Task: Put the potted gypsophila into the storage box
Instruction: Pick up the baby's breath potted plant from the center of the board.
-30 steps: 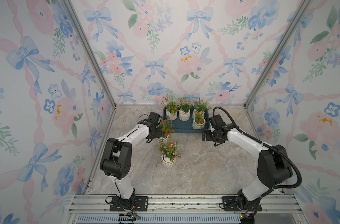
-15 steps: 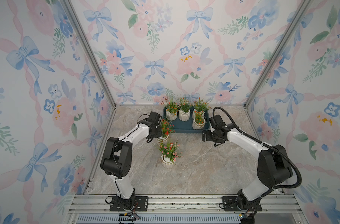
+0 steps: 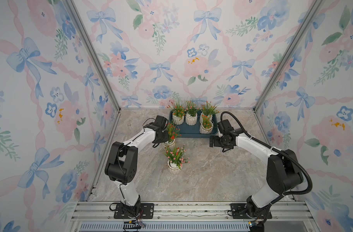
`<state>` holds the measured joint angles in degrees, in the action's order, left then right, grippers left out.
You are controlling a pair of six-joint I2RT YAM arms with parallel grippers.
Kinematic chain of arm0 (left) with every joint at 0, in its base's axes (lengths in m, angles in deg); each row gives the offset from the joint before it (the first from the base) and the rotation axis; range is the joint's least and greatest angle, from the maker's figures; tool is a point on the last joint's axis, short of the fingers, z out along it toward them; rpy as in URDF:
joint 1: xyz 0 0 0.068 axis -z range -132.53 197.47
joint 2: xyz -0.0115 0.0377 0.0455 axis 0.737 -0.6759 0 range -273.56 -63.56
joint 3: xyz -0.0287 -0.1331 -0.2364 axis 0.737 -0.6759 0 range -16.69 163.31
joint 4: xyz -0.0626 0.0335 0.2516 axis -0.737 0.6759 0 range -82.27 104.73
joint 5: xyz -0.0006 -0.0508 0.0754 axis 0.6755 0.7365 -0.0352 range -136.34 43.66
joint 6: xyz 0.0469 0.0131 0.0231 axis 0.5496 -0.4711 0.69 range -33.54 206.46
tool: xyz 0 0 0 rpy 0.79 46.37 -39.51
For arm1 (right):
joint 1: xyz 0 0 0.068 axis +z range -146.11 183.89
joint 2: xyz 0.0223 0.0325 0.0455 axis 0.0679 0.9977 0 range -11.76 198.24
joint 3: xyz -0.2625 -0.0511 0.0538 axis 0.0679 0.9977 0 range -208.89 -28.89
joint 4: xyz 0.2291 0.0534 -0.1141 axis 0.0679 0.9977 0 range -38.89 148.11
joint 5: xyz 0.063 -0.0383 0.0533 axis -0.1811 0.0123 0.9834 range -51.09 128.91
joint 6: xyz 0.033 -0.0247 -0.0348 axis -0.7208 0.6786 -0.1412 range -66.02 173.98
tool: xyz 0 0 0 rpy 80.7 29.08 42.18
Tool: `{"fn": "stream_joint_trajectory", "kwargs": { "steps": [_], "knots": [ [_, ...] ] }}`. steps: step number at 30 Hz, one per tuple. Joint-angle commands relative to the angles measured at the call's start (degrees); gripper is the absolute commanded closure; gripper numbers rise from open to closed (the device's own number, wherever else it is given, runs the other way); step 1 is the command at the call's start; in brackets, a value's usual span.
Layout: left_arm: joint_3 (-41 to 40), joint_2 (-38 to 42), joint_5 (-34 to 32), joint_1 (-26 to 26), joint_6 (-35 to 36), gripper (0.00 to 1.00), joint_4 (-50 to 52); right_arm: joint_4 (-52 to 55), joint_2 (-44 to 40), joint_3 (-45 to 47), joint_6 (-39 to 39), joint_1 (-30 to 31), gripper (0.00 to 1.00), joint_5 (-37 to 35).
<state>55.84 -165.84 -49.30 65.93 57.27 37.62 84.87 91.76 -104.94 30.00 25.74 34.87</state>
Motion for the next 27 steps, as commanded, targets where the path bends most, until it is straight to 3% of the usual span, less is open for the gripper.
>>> {"fn": "stream_joint_trajectory", "kwargs": {
  "steps": [1, 12, 27],
  "knots": [
    [-2.1, -3.0, -1.4, 0.0, -0.5, 0.84, 3.2, 0.4, 1.7, 0.5, -0.7, -0.3, 0.0, -0.1],
    [-2.9, -0.9, -2.4, 0.0, 0.2, 0.99, 3.3, 0.4, 1.6, 0.5, -0.7, -0.4, 0.0, -0.1],
    [-2.4, 5.2, -5.3, 0.0, 1.8, 1.0, 6.2, 0.5, 1.9, -0.4, -0.7, -0.3, 0.0, 0.2]
  ]
}}
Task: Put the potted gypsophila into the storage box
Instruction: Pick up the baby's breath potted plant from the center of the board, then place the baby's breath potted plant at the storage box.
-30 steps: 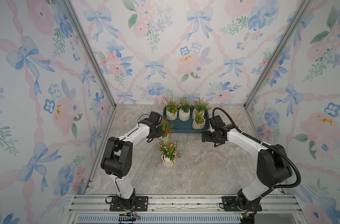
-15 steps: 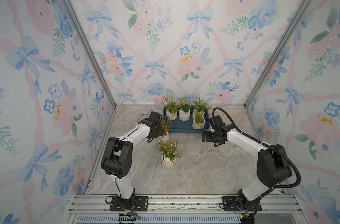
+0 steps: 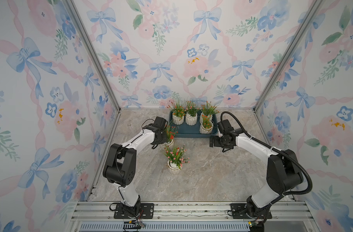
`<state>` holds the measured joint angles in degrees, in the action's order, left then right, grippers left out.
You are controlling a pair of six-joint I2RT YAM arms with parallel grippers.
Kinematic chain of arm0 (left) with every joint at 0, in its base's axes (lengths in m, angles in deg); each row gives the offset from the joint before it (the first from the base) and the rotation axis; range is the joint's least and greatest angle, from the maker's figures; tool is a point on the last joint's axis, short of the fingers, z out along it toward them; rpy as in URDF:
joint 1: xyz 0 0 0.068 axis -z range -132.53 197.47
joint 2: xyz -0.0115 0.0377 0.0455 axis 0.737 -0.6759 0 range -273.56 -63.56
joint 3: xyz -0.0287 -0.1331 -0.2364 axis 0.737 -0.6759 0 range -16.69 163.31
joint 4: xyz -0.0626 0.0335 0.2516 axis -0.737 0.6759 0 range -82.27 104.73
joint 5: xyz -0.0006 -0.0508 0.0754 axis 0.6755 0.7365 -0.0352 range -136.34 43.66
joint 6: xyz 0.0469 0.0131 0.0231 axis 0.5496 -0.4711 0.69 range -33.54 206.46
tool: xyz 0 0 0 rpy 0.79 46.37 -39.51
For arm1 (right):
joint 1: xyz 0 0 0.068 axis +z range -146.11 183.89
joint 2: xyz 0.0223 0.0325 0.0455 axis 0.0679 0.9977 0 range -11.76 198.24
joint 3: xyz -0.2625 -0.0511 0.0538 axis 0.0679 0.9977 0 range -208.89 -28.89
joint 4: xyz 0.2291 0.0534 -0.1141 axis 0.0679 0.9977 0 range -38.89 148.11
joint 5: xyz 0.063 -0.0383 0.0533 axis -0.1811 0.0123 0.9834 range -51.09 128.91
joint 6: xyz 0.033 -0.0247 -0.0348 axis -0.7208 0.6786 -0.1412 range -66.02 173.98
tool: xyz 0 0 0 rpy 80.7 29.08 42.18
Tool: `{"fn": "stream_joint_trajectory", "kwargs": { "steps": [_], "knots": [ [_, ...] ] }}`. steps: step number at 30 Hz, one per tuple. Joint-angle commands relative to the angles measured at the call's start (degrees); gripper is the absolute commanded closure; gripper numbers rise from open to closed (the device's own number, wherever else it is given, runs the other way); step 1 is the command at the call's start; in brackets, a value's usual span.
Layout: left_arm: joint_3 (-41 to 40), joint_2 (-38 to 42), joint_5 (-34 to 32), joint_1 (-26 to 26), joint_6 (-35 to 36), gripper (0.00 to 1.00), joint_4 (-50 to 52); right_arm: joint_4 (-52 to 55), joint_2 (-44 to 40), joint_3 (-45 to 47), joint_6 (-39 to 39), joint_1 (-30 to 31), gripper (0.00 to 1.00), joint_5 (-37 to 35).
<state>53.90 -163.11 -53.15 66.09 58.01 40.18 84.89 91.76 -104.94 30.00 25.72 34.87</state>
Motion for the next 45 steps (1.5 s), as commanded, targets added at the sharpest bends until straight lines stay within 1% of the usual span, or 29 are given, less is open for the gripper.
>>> {"fn": "stream_joint_trajectory", "kwargs": {
  "steps": [1, 8, 15, 18, 29, 37, 45],
  "knots": [
    [0.0, 3.0, -1.5, -0.2, 1.0, 1.0, 4.0, 0.6, 1.9, -0.4, -0.7, -0.3, 0.0, 0.1],
    [5.2, 4.9, -1.5, -0.2, 1.8, 1.0, 6.1, 0.6, 1.5, -0.1, -0.9, -0.2, 0.0, 0.3],
    [10.4, 4.4, -1.1, -0.1, 2.4, 1.0, 7.1, 0.6, 0.7, 0.4, -0.7, -0.2, 0.0, 0.0],
    [14.1, 3.3, -0.5, -0.2, 3.3, 1.0, 7.4, 0.6, 0.6, 0.5, -0.5, -0.3, 0.0, 0.1],
    [34.0, -6.9, 0.3, -0.1, 7.2, 1.0, 10.8, 0.9, -0.8, 1.3, -0.4, -0.6, 0.0, 0.1],
    [41.5, -14.4, 2.2, 1.3, 7.6, 1.0, 10.9, 1.2, -1.3, 1.9, -0.2, -1.6, 0.0, -0.1],
    [48.0, -21.1, 2.4, 3.4, 7.7, 1.0, 10.9, 1.9, -1.9, 2.0, 0.0, -2.0, 0.0, -0.4]
  ]
}}
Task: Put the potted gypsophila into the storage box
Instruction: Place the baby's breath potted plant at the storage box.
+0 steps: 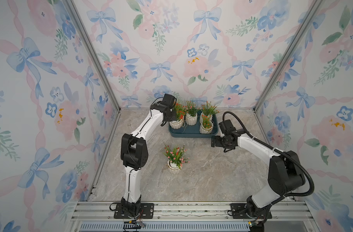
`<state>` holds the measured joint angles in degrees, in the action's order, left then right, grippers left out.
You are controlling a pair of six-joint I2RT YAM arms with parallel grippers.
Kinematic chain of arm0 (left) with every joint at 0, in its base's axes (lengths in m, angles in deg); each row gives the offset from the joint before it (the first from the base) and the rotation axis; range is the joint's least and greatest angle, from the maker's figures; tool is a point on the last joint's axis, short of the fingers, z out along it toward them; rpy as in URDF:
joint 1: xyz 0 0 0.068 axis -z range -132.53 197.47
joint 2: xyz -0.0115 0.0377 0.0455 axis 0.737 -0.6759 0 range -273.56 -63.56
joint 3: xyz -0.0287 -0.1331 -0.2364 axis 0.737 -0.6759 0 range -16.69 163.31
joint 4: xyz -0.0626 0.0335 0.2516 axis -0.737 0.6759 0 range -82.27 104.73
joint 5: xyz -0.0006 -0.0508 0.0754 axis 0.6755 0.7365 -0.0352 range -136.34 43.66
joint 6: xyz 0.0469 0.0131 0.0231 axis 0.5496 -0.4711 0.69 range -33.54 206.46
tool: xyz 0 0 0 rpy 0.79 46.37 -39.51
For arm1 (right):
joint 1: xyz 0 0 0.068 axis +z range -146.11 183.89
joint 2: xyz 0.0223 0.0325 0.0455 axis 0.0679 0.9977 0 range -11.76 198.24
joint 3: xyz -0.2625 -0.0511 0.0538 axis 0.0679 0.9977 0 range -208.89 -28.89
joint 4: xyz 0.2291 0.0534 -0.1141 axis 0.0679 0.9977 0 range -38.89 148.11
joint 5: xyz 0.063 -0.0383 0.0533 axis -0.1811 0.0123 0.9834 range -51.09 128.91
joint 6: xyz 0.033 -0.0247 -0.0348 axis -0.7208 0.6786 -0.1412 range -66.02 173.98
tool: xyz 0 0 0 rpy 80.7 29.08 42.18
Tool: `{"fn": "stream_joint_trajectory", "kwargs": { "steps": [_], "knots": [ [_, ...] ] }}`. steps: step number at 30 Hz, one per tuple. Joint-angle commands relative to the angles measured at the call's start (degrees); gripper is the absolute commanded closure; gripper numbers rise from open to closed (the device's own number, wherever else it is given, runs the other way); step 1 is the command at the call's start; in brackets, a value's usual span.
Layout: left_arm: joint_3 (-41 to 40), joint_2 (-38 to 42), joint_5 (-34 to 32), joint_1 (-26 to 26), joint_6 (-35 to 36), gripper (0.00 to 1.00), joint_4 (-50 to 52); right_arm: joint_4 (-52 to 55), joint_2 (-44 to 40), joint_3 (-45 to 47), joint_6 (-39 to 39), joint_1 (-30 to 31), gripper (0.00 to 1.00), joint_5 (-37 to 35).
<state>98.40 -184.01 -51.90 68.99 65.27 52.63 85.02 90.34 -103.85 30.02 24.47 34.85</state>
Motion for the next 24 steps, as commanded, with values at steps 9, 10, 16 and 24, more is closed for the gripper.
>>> {"fn": "stream_joint_trajectory", "kwargs": {
  "steps": [9, 10, 16, 24],
  "knots": [
    [4.4, -4.6, 1.1, 0.7, 1.2, 1.0, -1.6, 1.4, -0.7, 2.1, 0.0, -1.5, 0.0, -0.3],
    [4.2, -4.9, 0.7, 0.7, 1.3, 1.0, -1.7, 1.3, -0.5, 2.1, -0.1, -1.4, 0.0, -0.3],
    [4.3, -6.8, 0.0, 0.7, 1.4, 1.0, -1.8, 1.0, -0.4, 2.3, -0.2, -1.5, 0.0, 0.1],
    [4.3, -8.7, 0.0, 0.7, 1.4, 1.0, -1.7, 0.8, -0.3, 2.5, 0.0, -1.5, 0.0, 0.2]
  ]
}}
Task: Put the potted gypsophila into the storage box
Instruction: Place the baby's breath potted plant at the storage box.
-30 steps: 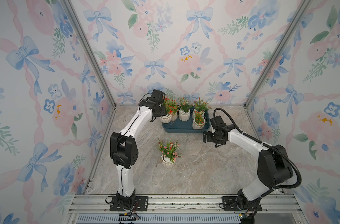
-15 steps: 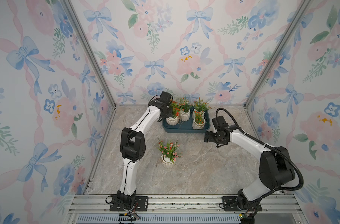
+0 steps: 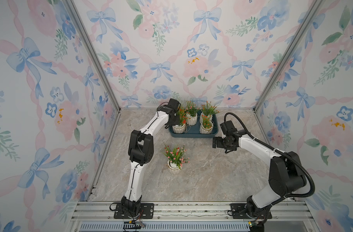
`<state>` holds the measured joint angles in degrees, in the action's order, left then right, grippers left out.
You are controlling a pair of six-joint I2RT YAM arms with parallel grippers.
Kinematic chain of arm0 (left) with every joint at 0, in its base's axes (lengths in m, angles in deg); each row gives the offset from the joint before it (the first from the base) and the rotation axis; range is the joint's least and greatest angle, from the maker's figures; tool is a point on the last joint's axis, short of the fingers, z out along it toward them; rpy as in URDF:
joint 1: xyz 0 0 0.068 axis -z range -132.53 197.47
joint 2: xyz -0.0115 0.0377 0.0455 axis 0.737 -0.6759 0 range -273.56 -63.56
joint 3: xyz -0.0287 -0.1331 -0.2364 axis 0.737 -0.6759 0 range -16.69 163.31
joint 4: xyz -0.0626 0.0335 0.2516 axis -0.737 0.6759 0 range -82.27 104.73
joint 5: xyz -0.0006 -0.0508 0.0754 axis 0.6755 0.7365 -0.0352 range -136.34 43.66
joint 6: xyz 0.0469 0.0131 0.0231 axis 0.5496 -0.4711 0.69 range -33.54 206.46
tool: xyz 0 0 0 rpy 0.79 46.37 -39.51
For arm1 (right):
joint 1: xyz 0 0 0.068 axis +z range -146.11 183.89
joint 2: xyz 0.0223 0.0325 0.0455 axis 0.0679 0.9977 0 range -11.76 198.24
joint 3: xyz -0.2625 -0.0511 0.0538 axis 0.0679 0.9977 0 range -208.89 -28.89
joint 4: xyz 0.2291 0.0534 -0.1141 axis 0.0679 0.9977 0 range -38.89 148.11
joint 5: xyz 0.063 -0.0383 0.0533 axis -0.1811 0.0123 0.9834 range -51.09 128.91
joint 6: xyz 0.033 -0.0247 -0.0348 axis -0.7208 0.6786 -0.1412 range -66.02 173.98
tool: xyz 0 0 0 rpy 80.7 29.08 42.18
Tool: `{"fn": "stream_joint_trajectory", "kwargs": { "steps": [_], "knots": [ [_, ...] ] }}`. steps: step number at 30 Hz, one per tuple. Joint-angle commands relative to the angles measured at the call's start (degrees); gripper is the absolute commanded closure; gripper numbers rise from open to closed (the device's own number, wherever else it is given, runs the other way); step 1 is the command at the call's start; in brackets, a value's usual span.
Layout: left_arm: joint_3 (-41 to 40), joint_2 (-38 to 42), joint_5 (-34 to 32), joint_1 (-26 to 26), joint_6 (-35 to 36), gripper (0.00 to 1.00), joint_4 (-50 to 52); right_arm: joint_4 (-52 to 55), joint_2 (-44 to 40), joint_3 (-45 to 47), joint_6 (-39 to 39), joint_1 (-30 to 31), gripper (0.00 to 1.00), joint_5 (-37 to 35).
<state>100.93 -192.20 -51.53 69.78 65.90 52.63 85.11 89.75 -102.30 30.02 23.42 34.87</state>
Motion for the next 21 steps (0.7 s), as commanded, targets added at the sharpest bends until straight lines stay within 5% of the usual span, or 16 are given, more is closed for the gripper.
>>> {"fn": "stream_joint_trajectory", "kwargs": {
  "steps": [1, 21],
  "knots": [
    [1.7, -0.9, -0.3, -0.1, 0.8, 1.0, -1.7, 0.7, 0.3, 1.1, 0.0, -0.5, 0.0, 0.2],
    [2.1, -4.2, -0.6, -0.8, 0.3, 1.0, -1.6, 0.6, 1.1, 0.8, 0.4, -1.1, 0.0, 0.8]
  ]
}}
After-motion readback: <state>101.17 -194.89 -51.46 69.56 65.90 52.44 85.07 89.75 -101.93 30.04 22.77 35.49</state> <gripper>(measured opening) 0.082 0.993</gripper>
